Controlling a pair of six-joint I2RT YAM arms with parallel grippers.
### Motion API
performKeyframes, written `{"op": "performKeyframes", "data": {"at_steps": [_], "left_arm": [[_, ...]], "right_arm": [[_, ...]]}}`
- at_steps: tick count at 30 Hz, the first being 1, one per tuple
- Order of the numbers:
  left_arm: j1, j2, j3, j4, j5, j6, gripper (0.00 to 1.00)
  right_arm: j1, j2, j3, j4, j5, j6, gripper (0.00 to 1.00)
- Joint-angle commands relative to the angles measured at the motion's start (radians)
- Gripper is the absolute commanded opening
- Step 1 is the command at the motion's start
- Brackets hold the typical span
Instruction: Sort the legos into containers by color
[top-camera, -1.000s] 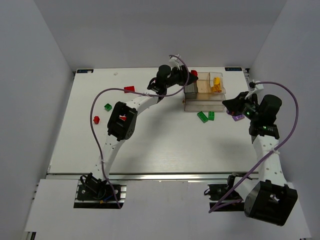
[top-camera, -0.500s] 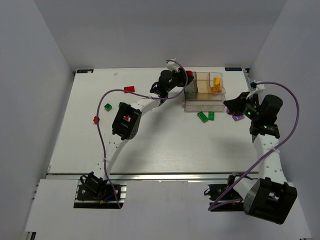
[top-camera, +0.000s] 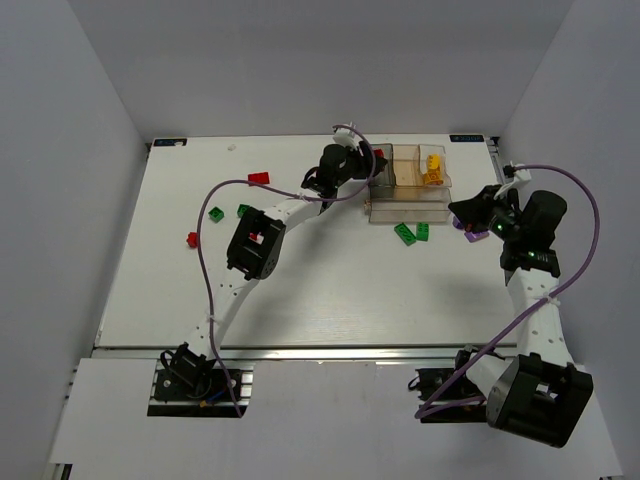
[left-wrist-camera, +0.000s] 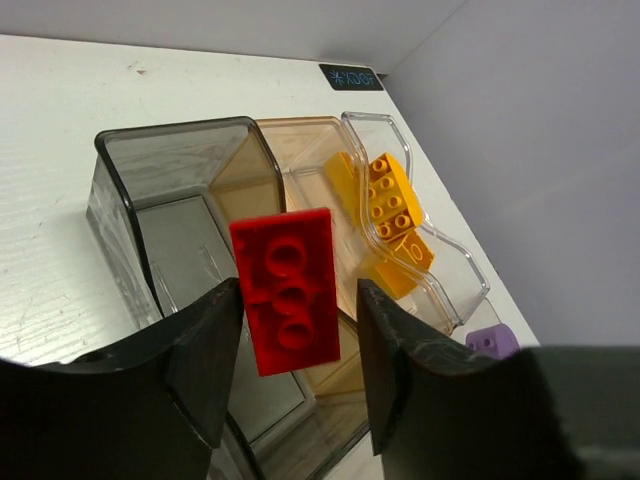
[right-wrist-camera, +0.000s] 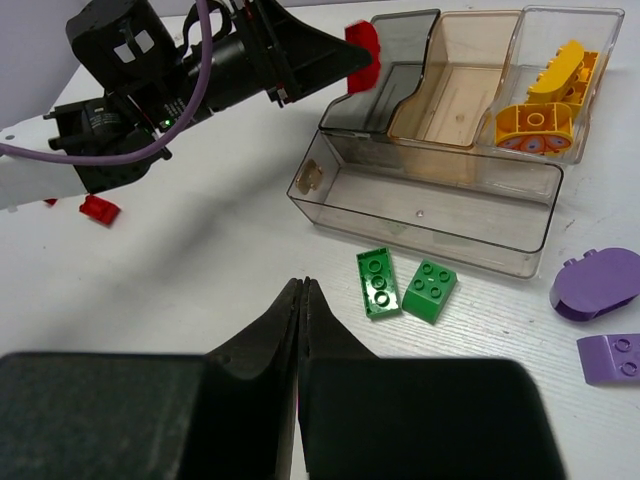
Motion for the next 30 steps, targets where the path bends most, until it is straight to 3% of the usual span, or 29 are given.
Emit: {"op": "performKeyframes", "data": {"at_steps": [1, 4, 10, 12, 15, 16, 17, 18, 19, 20, 23, 24, 27, 29, 30], "left_arm": [[-0.003, -0.038, 0.041, -0.026, -0.015, 0.010, 0.62], [-0.003, -0.040, 0.062, -0.040, -0.013, 0.015, 0.69], [-0.003, -0.066, 0.067, -0.039, 0.000, 0.018, 0.70], [-0.003, -0.104, 0.059, -0.034, 0.013, 0.022, 0.67], [-0.003, -0.202, 0.017, -0.049, 0.051, 0.062, 0.50], [-0.003, -0.242, -0.008, -0.080, 0.059, 0.073, 0.38], [0.010, -0.280, -0.042, -0.101, 0.066, 0.080, 0.11], [0.010, -0.376, -0.136, -0.139, 0.086, 0.093, 0.01], [0.019, -0.431, -0.198, -0.158, 0.089, 0.103, 0.00], [0.019, -0.486, -0.262, -0.186, 0.082, 0.117, 0.00], [0.030, -0.701, -0.508, -0.305, -0.009, 0.192, 0.00], [0.043, -0.742, -0.554, -0.407, -0.038, 0.215, 0.15], [0.094, -0.860, -0.658, -0.636, -0.154, 0.217, 0.46], [0.115, -0.942, -0.752, -0.710, -0.230, 0.203, 0.58], [0.125, -0.971, -0.787, -0.761, -0.246, 0.191, 0.82]], "right_arm": [[-0.011, -0.004, -0.013, 0.053, -0.025, 0.019, 0.00], [-0.016, -0.007, -0.014, 0.054, -0.032, 0.021, 0.00], [-0.024, -0.011, -0.017, 0.061, -0.047, 0.026, 0.00], [-0.027, -0.014, -0.023, 0.070, -0.056, 0.026, 0.00], [-0.028, -0.016, -0.028, 0.076, -0.093, 0.006, 0.02], [-0.028, -0.011, -0.028, 0.076, -0.104, -0.011, 0.07], [-0.027, -0.010, -0.028, 0.076, -0.116, -0.023, 0.28], [-0.027, -0.005, -0.028, 0.073, -0.146, -0.037, 0.37], [-0.027, 0.003, -0.026, 0.070, -0.159, -0.060, 0.47], [-0.024, 0.006, -0.026, 0.070, -0.171, -0.072, 0.63], [-0.019, 0.016, -0.022, 0.051, -0.203, -0.114, 0.74], [-0.018, 0.019, -0.019, 0.048, -0.213, -0.122, 0.76], [-0.008, 0.032, -0.006, 0.021, -0.225, -0.140, 0.79], [-0.004, 0.036, 0.004, 0.002, -0.213, -0.146, 0.80], [0.004, 0.039, 0.007, -0.004, -0.191, -0.152, 0.80]]}}
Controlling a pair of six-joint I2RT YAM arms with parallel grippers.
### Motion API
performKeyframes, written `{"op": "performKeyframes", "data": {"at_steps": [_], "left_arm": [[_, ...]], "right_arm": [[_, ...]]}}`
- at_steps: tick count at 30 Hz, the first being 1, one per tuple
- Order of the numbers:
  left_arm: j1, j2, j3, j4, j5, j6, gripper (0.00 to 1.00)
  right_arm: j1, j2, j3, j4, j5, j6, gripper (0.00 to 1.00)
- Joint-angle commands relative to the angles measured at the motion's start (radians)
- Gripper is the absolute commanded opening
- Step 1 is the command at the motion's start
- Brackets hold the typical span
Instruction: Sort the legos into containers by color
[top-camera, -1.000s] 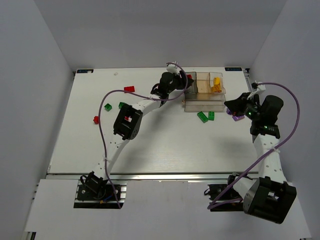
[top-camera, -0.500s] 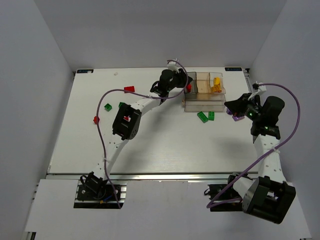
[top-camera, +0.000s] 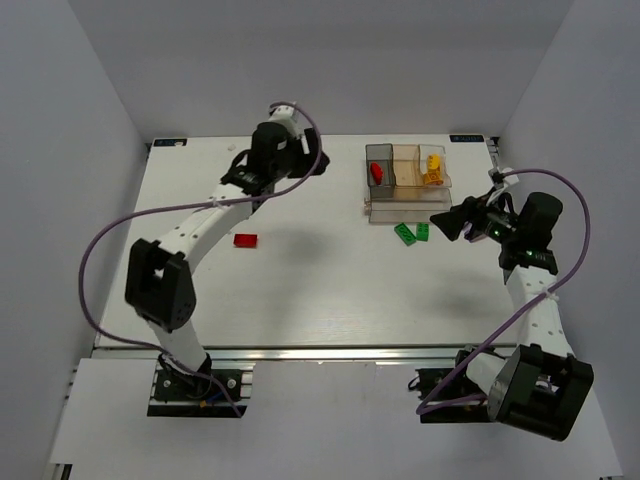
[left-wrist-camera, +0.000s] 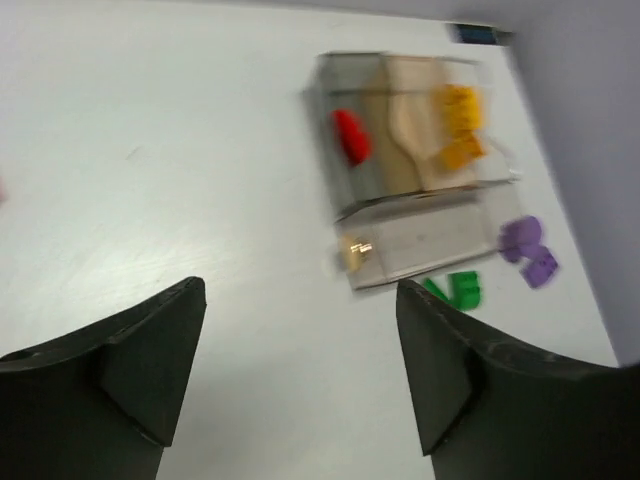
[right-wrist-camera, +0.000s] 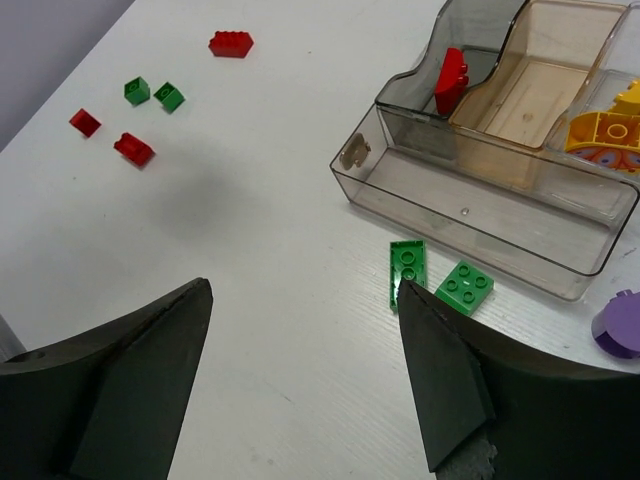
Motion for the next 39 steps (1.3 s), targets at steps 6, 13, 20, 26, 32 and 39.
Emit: {"op": "performKeyframes", "data": {"at_steps": [6, 13, 20, 26, 32, 39], "left_arm": [[0.059, -0.205, -0.283, -0.461, -0.339, -0.050, 0.98], [0.086, -0.211, -0.323, -0.594, -0.428, -0.243, 0.98], [0.122, -0.130, -0.299, -0.657, -0.370, -0.670, 0.89], [0.154, -0.050, -0.187, -0.682, -0.423, -0.899, 0.86], [0.185, 0.051, -0.098, -0.749, -0.408, -0.987, 0.81], [0.214, 0.020, -0.181, -0.769, -0.399, -1.060, 0.80]], "right_arm": [[0.042, 0.043, 0.082, -0.109, 0.072, -0.090, 0.82], [0.070, 0.046, 0.089, -0.122, 0.082, -0.099, 0.83], [0.076, 0.057, 0.092, -0.126, 0.070, -0.101, 0.83], [0.075, 0.054, 0.087, -0.126, 0.067, -0.099, 0.83], [0.073, 0.052, 0.089, -0.126, 0.067, -0.099, 0.83], [0.073, 0.058, 0.090, -0.128, 0.070, -0.099, 0.83]]}}
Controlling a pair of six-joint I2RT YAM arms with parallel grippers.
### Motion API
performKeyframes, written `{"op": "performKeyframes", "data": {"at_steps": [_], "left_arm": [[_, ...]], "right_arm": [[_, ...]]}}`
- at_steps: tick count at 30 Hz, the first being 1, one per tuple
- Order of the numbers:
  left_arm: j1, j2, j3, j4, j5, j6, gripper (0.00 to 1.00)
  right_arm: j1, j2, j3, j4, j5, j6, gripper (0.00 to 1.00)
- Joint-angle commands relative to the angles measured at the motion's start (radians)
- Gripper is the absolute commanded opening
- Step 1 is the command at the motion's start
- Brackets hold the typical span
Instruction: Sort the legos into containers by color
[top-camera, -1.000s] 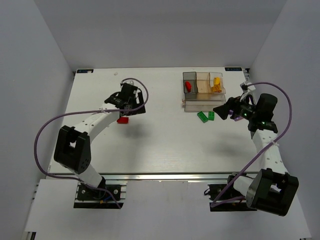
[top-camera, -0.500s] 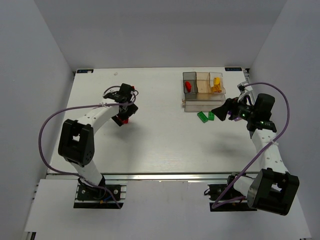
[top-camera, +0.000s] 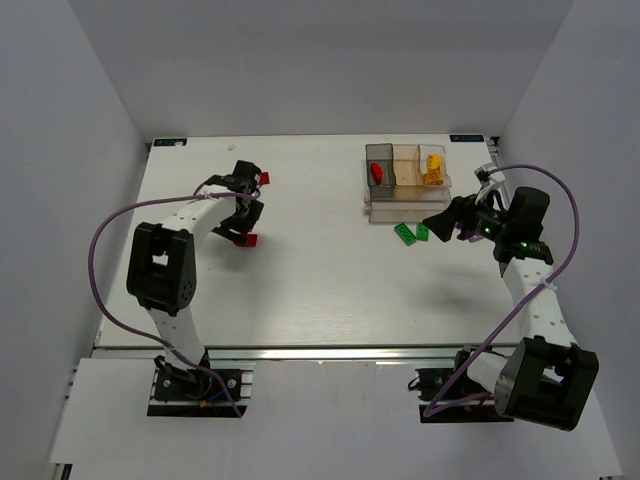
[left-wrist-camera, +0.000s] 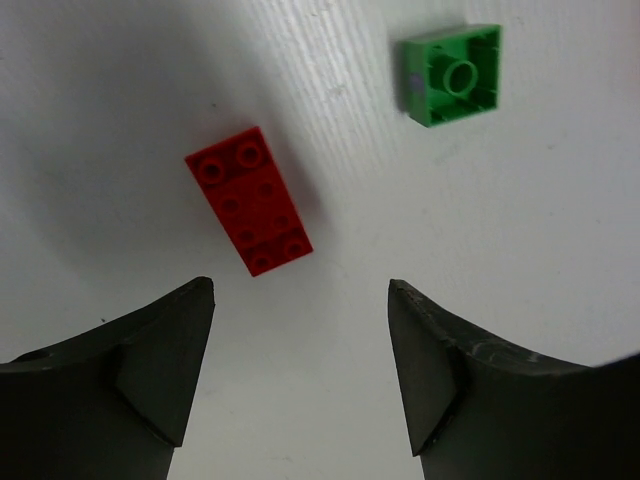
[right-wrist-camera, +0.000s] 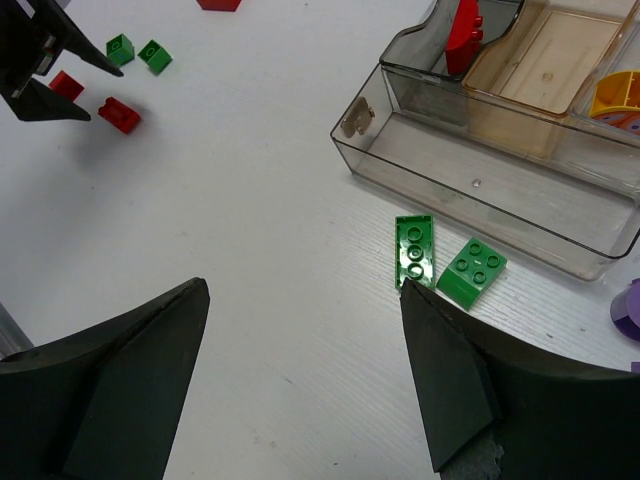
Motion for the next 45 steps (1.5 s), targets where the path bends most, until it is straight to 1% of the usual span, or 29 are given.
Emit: {"op": "performKeyframes", "data": {"at_steps": [1, 4, 7, 12, 15, 24, 38, 41, 42, 45], "left_arm": [[0.018, -0.051, -0.044, -0.035, -0.015, -0.086, 0.80], [0.018, -0.054, -0.064, -0.020, -0.015, -0.092, 0.80], [0.029, -0.014, -0.038, -0.038, -0.014, -0.091, 0.81], [0.038, 0.023, -0.033, -0.011, -0.003, -0.083, 0.81], [0.047, 0.056, -0.015, -0.023, 0.005, -0.080, 0.81], [0.066, 0.101, 0.023, -0.027, 0.009, -0.074, 0.80], [0.075, 0.138, 0.013, -0.014, 0.034, -0.063, 0.68], [0.075, 0.142, 0.005, -0.011, 0.038, -0.061, 0.62], [0.075, 0.142, 0.003, -0.011, 0.040, -0.060, 0.59], [0.075, 0.142, -0.001, -0.007, 0.043, -0.055, 0.53]], "right_arm": [[0.002, 0.007, 0.042, 0.002, -0.004, -0.013, 0.83], [-0.001, 0.004, 0.042, 0.002, -0.001, -0.013, 0.83], [0.001, 0.002, 0.042, 0.002, 0.002, -0.013, 0.83], [-0.002, 0.001, 0.042, 0.002, 0.002, -0.013, 0.83], [-0.001, 0.002, 0.042, 0.002, 0.004, -0.013, 0.83], [-0.005, 0.004, 0.042, 0.001, 0.008, -0.013, 0.83], [-0.007, -0.001, 0.042, 0.002, 0.002, -0.007, 0.83], [-0.008, 0.002, 0.044, 0.001, -0.001, -0.005, 0.83], [-0.008, 0.002, 0.044, 0.002, -0.001, -0.005, 0.83], [-0.010, -0.001, 0.044, 0.002, -0.004, -0.004, 0.83]]}}
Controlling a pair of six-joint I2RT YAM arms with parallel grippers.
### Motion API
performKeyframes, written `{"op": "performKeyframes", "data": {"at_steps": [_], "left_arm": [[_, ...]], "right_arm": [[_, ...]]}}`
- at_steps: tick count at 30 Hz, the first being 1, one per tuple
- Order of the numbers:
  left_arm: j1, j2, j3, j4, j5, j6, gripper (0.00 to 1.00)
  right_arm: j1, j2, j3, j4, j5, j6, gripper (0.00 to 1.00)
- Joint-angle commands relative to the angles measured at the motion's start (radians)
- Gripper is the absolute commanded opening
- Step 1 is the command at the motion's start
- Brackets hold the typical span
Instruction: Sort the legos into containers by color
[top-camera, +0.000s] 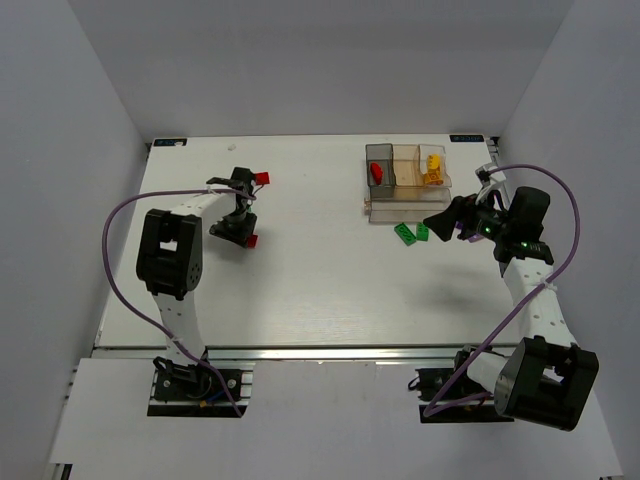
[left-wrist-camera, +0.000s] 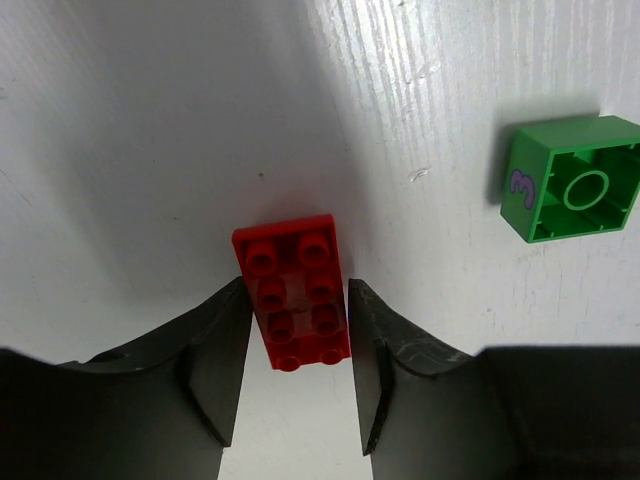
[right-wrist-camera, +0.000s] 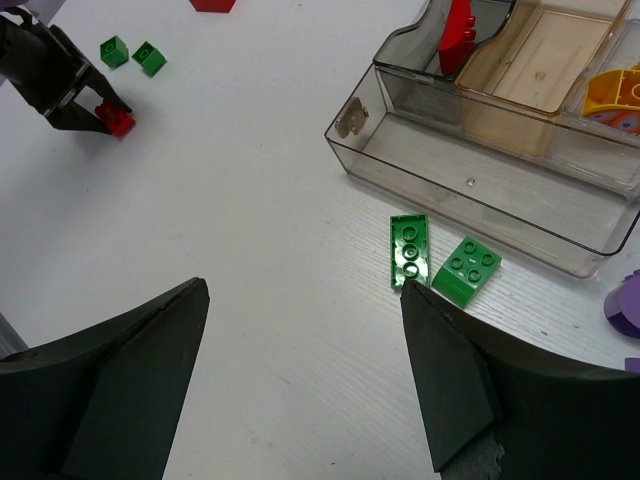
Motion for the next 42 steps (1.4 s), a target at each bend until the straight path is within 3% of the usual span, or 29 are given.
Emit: {"op": "performKeyframes", "data": {"at_steps": [1, 8, 13, 14, 16, 17, 19, 20, 21, 22, 24, 30, 35, 38, 42], "left_arm": [[0.005, 0.007, -0.011, 0.009, 0.006, 0.005, 0.49], [0.005, -0.036, -0.047, 0.064, 0.051, 0.078, 0.28], [-0.021, -0.146, -0.100, 0.357, 0.275, 0.373, 0.16], [-0.031, -0.159, -0.129, 0.422, 0.437, 0.464, 0.09], [-0.043, -0.173, -0.144, 0.623, 0.580, 0.538, 0.03], [-0.044, -0.170, -0.144, 0.743, 0.708, 0.594, 0.00], [-0.056, -0.130, -0.131, 0.858, 0.833, 0.632, 0.00], [-0.067, -0.107, -0.112, 0.913, 0.878, 0.635, 0.00], [-0.067, -0.079, -0.065, 1.022, 0.985, 0.646, 0.00], [-0.089, -0.052, -0.033, 1.059, 1.015, 0.640, 0.00], [-0.106, 0.042, 0.073, 1.182, 1.094, 0.639, 0.00], [-0.162, 0.320, 0.384, 1.421, 1.125, 0.581, 0.00], [-0.217, 0.537, 0.741, 1.486, 1.041, 0.550, 0.01], [-0.238, 0.633, 0.840, 1.504, 0.949, 0.551, 0.05], [-0.267, 0.672, 0.853, 1.523, 0.837, 0.592, 0.11]], "right_arm": [[-0.008, -0.001, 0.043, 0.002, -0.016, -0.003, 0.83], [-0.014, 0.001, 0.043, 0.002, -0.028, 0.002, 0.83], [-0.022, -0.004, 0.041, 0.007, -0.037, 0.002, 0.79], [-0.023, -0.004, 0.041, 0.009, -0.039, 0.002, 0.75], [-0.025, -0.002, 0.040, 0.012, -0.045, 0.003, 0.67], [-0.028, -0.001, 0.040, 0.012, -0.053, 0.005, 0.55], [-0.031, 0.002, 0.041, 0.012, -0.051, 0.003, 0.35], [-0.033, -0.001, 0.041, 0.012, -0.051, 0.005, 0.13], [-0.034, -0.002, 0.041, 0.012, -0.048, 0.005, 0.05], [-0.037, -0.005, 0.041, 0.012, -0.045, 0.003, 0.00], [-0.040, -0.008, 0.040, 0.015, -0.045, 0.007, 0.00], [-0.042, -0.008, 0.040, 0.016, -0.047, 0.013, 0.00], [-0.045, -0.007, 0.040, 0.018, -0.048, 0.014, 0.00], [-0.042, -0.007, 0.040, 0.018, -0.050, 0.017, 0.00], [-0.043, -0.001, 0.040, 0.018, -0.053, 0.019, 0.00]]}}
